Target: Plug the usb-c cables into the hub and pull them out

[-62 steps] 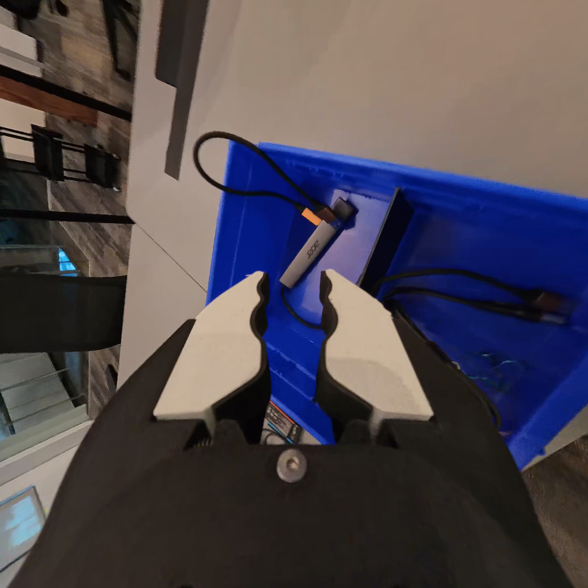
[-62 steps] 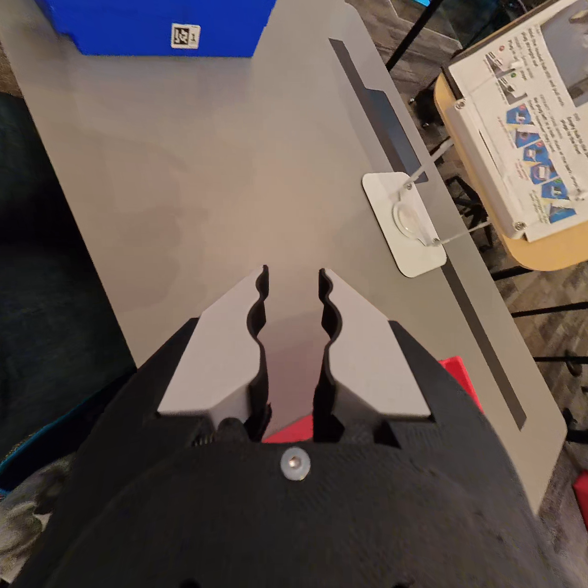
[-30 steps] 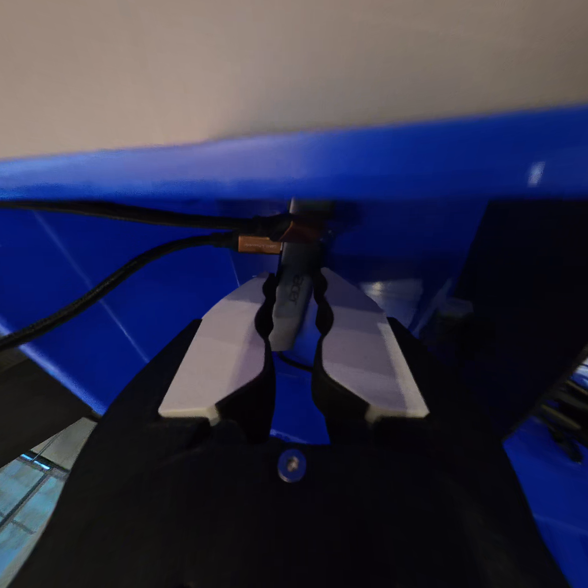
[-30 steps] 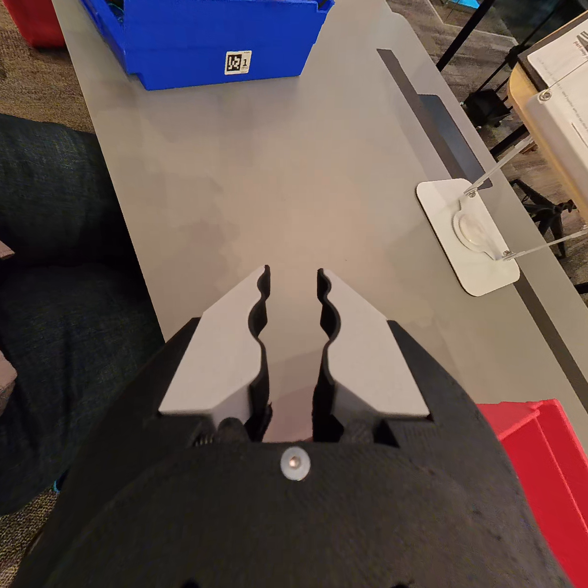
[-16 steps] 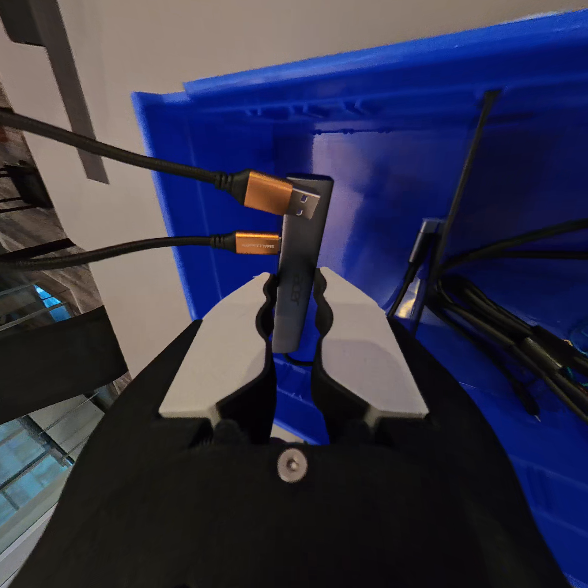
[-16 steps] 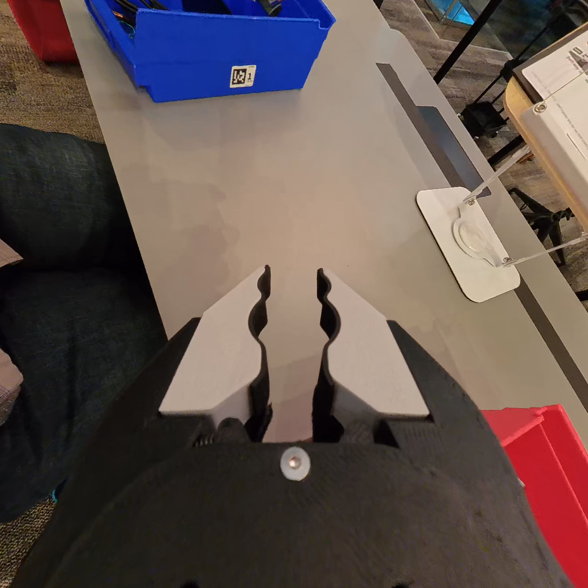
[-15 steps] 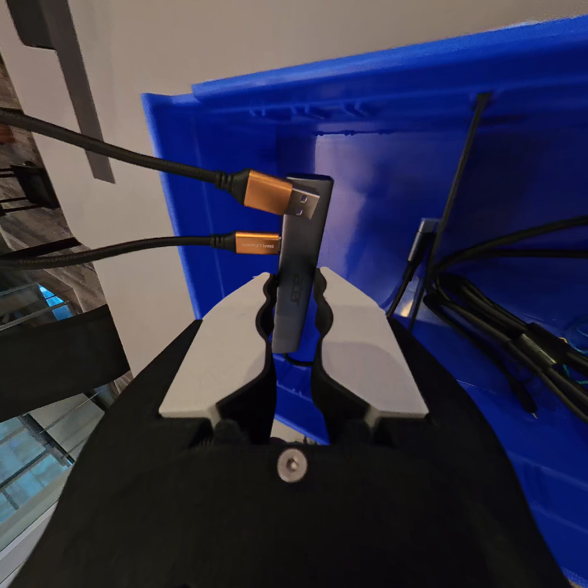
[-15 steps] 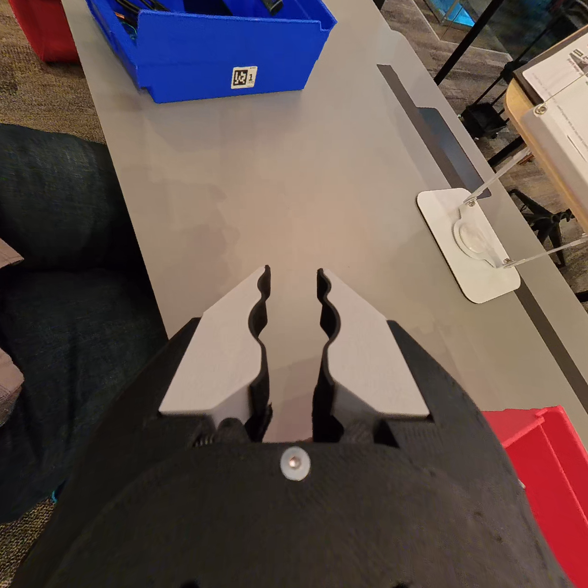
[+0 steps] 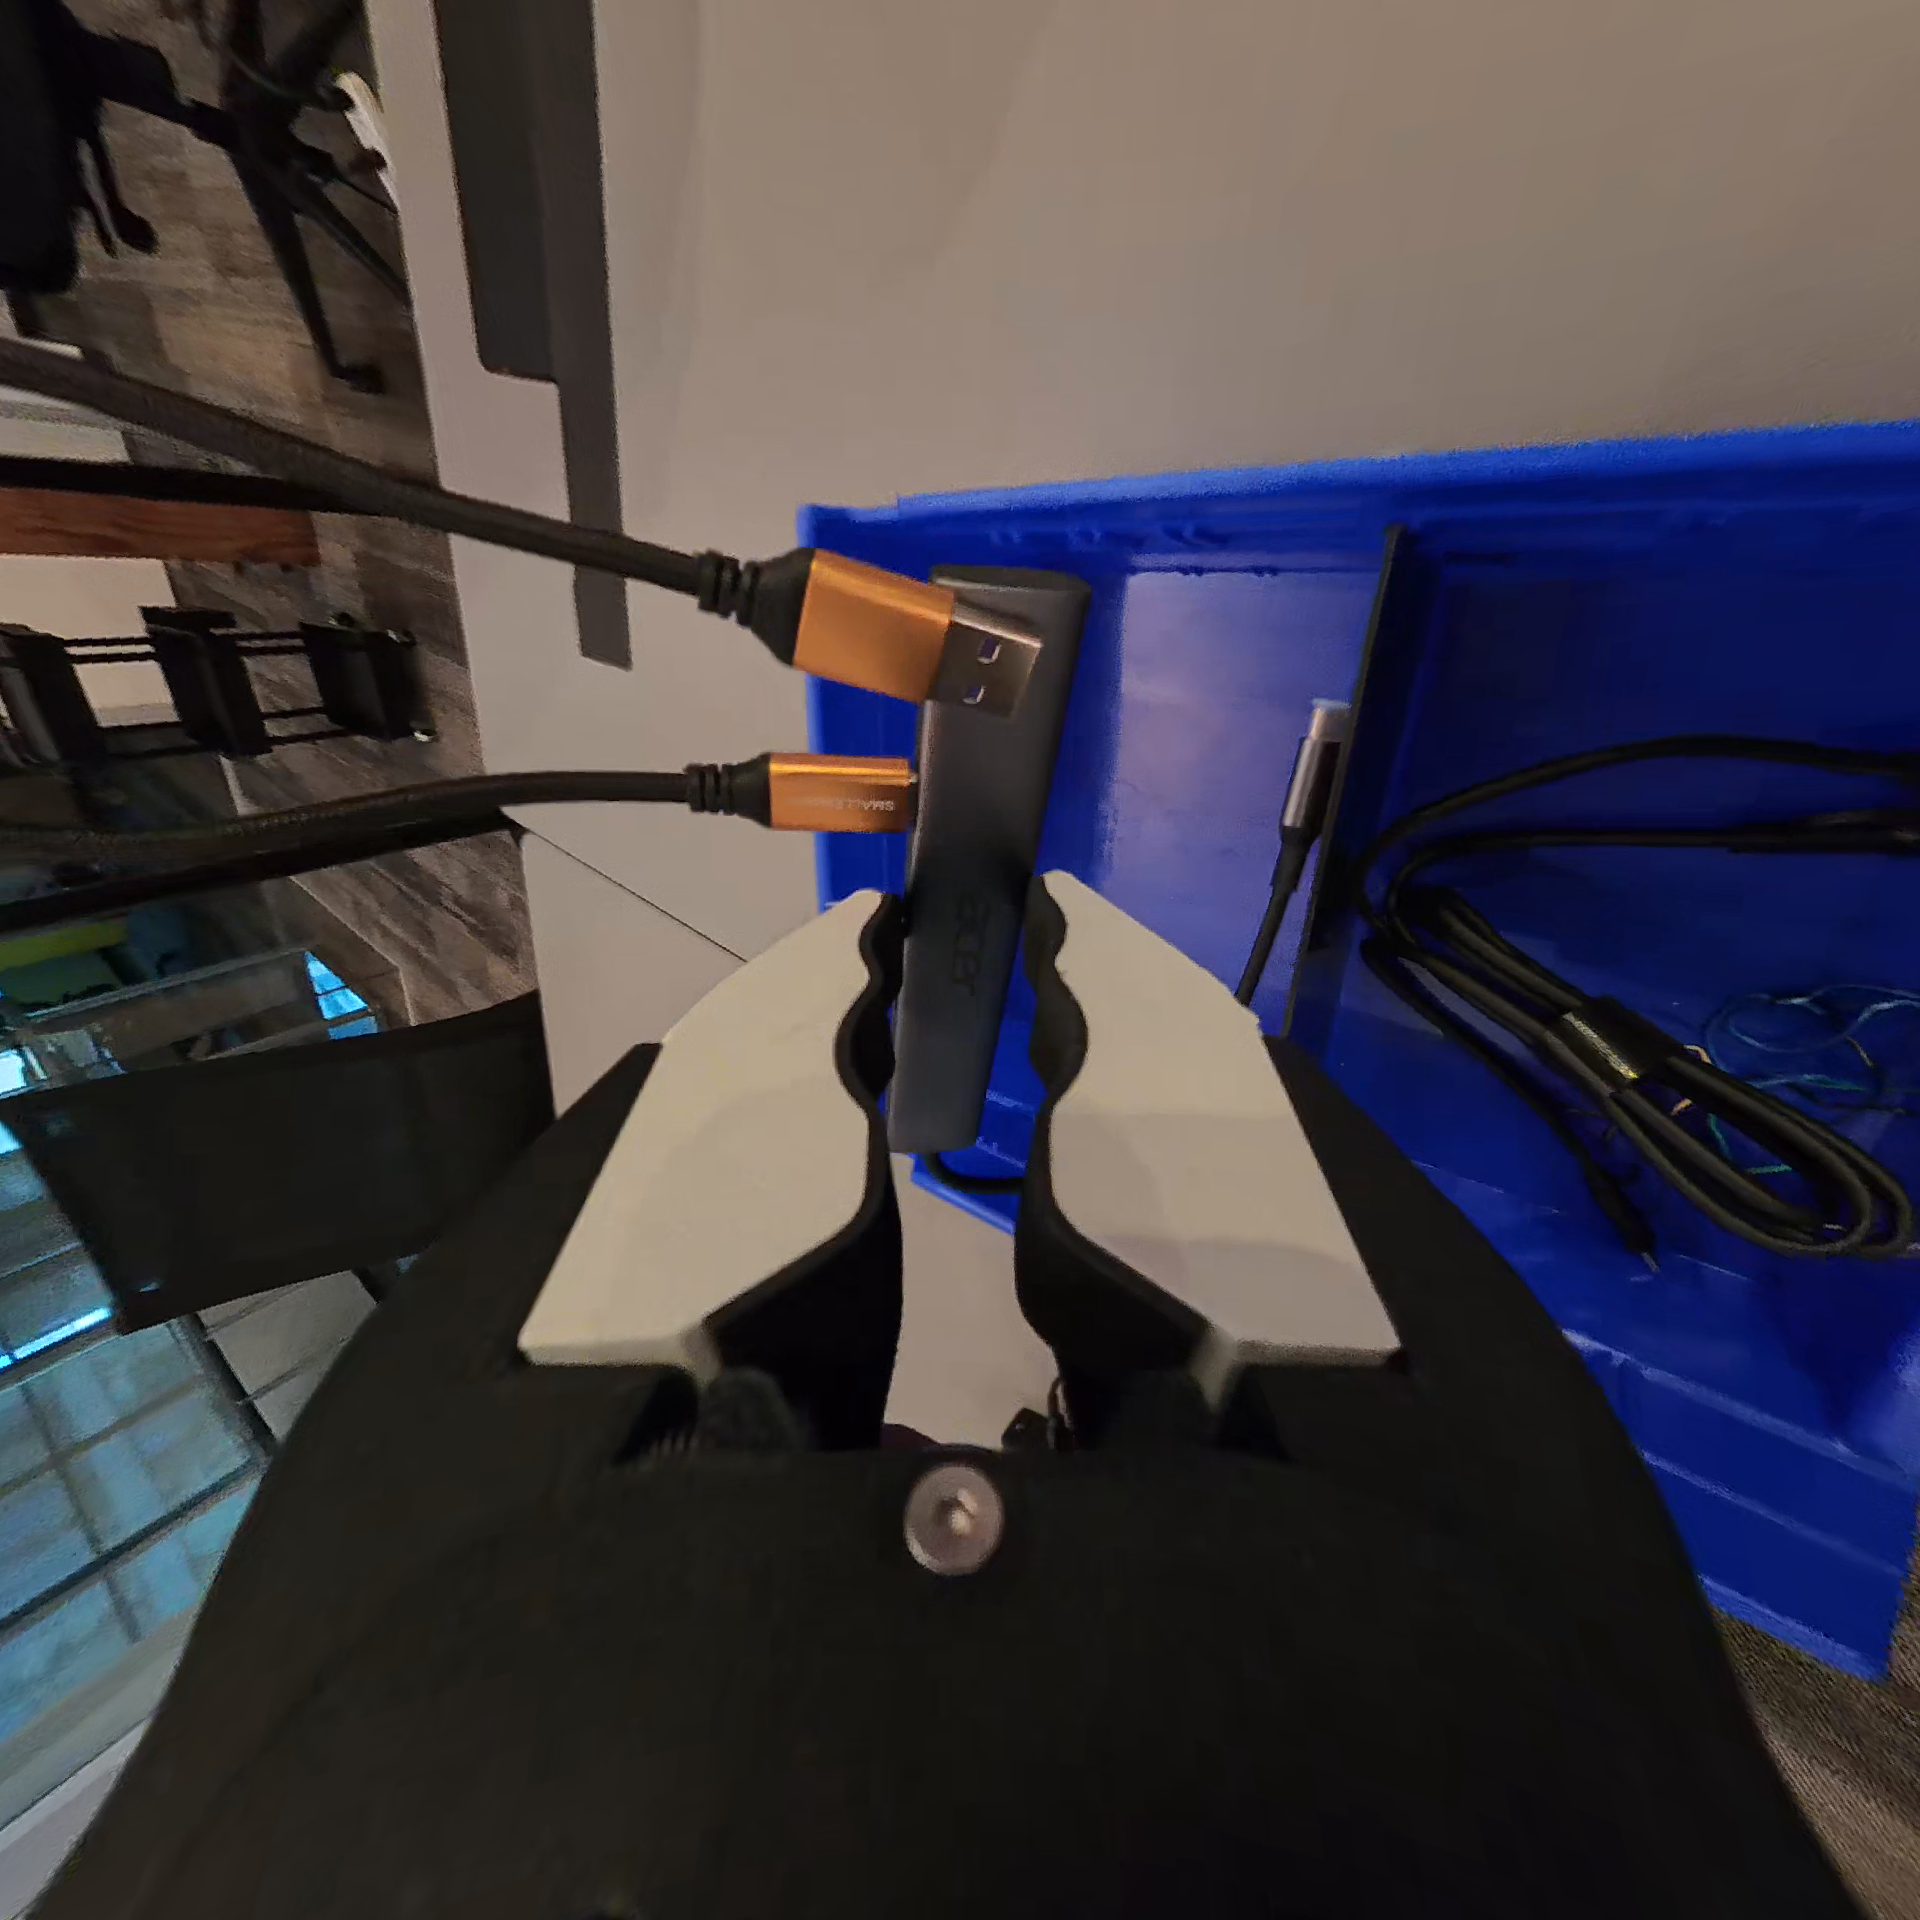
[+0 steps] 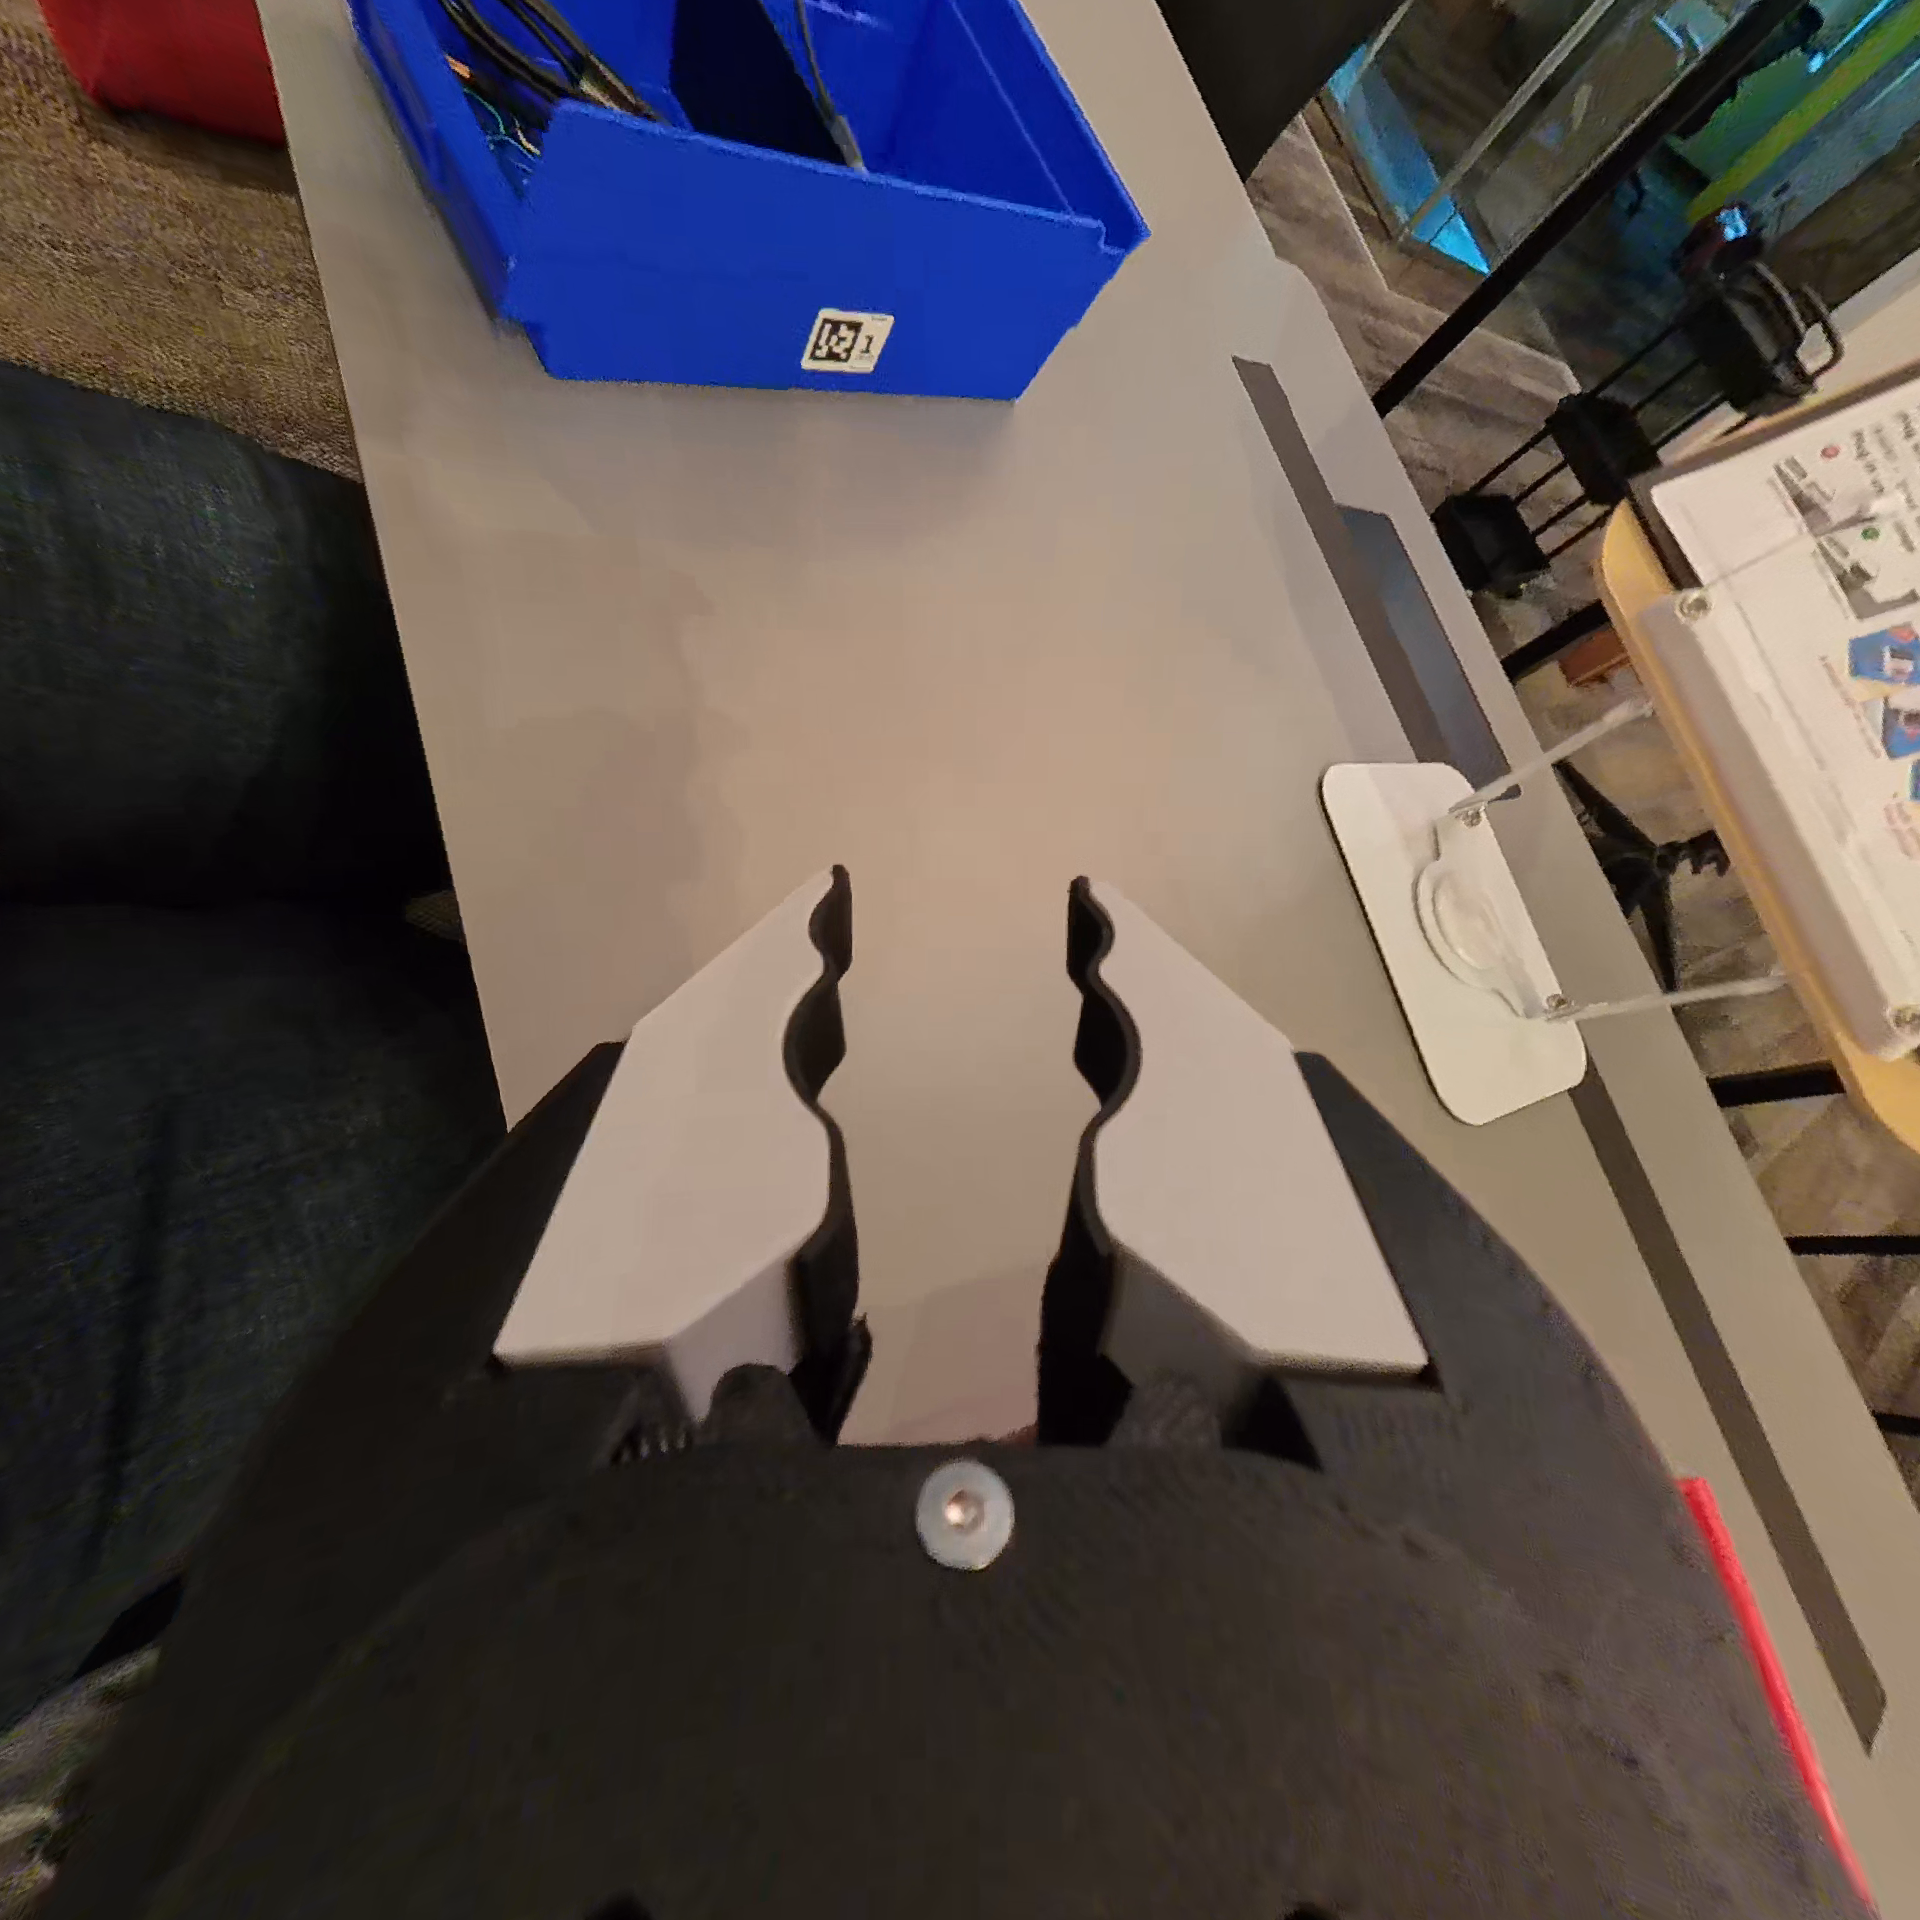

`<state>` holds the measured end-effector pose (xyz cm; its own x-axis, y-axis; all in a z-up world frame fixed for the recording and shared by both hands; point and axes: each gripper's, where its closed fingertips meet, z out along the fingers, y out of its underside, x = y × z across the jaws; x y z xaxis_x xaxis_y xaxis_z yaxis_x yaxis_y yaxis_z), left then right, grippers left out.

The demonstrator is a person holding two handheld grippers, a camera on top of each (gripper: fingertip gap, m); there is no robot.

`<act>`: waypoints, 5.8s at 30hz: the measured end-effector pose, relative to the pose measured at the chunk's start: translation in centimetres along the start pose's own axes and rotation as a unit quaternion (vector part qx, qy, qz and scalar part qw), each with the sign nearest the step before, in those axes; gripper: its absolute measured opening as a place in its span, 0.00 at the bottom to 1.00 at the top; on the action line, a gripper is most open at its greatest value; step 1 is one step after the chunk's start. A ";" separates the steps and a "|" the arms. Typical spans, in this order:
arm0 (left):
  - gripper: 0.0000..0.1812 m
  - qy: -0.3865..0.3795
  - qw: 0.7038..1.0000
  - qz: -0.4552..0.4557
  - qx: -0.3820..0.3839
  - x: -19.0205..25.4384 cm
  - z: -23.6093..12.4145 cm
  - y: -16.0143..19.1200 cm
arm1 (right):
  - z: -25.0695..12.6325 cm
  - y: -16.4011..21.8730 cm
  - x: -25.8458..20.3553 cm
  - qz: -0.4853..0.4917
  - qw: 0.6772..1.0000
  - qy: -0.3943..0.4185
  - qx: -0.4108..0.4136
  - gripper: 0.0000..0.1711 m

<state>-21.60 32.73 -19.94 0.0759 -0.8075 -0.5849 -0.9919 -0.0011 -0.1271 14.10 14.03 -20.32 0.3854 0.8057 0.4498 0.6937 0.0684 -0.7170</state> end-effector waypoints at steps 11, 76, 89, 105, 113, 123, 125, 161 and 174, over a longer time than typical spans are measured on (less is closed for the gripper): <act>0.13 -0.045 0.997 0.049 0.029 -2.2 -5.4 -4.7 | 0.6 -2.7 -0.8 -0.012 0.999 -0.007 0.037 0.25; 0.27 0.012 0.940 0.161 0.301 10.1 -7.1 -30.0 | 2.2 -8.7 6.8 0.318 0.834 -0.194 0.407 0.05; 0.51 -0.091 0.926 -0.059 0.363 8.6 -7.1 -33.2 | 2.7 -8.8 8.5 0.309 0.858 -0.070 0.405 0.05; 0.20 -0.154 0.917 -0.027 0.367 7.1 -6.8 -33.8 | 1.7 -7.4 9.8 0.321 0.854 -0.027 0.409 0.05; 0.16 -0.216 0.913 0.050 0.342 6.6 -6.5 -34.1 | 1.9 -6.7 9.7 0.342 0.851 -0.034 0.397 0.05; 0.15 -0.250 0.907 0.053 0.334 5.9 -6.2 -34.5 | 2.1 -6.3 10.1 0.380 0.835 -0.030 0.397 0.19; 0.14 -0.260 0.906 0.062 0.329 5.8 -6.1 -34.6 | 2.1 -6.3 10.1 0.386 0.832 -0.031 0.398 0.06; 0.05 -0.262 0.892 0.219 0.298 6.1 -6.2 -35.2 | 1.6 -5.9 9.0 0.344 0.874 -0.075 0.335 0.06; 0.10 -0.277 0.886 0.206 0.310 6.0 -6.6 -35.9 | 1.2 -6.1 8.8 0.343 0.870 -0.075 0.346 0.06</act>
<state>13.79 24.02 -13.57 -0.0707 -0.2499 -0.9657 -0.7133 0.6895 -0.1262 12.53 21.44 -12.66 0.4439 0.8612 -0.2477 -0.2208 -0.1628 -0.9617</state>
